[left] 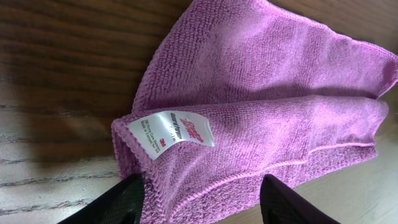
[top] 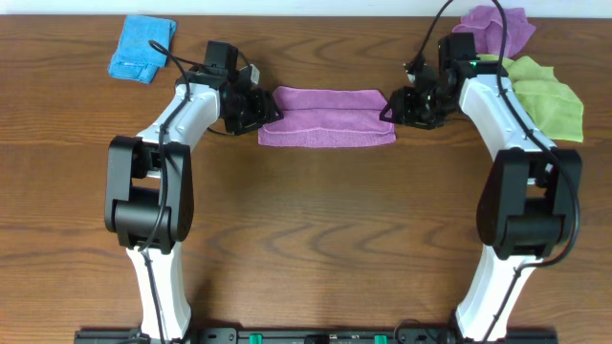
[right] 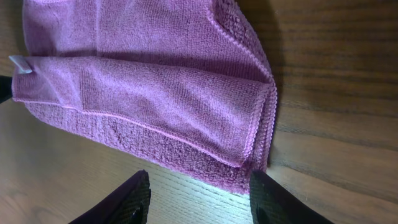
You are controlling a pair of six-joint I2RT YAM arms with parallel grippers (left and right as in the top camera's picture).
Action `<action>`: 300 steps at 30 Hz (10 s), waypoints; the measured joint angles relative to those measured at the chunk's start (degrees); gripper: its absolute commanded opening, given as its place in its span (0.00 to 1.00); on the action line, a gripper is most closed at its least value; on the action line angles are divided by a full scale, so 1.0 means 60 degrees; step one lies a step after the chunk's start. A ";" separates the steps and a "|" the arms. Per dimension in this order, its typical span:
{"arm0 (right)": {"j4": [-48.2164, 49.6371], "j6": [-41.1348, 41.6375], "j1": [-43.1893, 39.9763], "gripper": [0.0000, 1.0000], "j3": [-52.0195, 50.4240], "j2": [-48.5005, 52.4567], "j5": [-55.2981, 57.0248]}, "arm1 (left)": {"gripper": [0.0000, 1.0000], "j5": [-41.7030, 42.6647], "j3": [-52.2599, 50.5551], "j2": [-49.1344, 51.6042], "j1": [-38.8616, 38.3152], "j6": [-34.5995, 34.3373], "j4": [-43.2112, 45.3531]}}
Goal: Fold the cloth
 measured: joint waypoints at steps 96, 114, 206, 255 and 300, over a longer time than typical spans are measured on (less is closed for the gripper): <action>-0.0208 0.1228 -0.0171 0.01 0.1654 0.0969 -0.0594 | 0.06 0.0532 0.0721 0.0517 0.0390 -0.0637 0.1734; -0.0984 0.0470 -0.0189 0.73 0.1654 0.0969 -0.0361 | 0.54 0.0532 0.0721 0.0517 0.0576 -0.0565 0.1453; -0.2637 -0.2503 -0.0954 0.90 0.3249 0.3045 -0.2845 | 0.06 -0.4863 0.1013 0.0925 -0.1596 0.1566 0.0350; -0.4051 -0.0965 -0.0299 0.01 0.5264 0.3337 0.0903 | 0.06 -0.2244 0.1064 0.0940 -0.1596 0.1067 0.0357; -0.4135 -0.0244 0.3956 0.01 0.7442 0.3246 0.6561 | 0.09 -0.4346 0.2142 -0.7359 0.1220 0.1038 -0.3690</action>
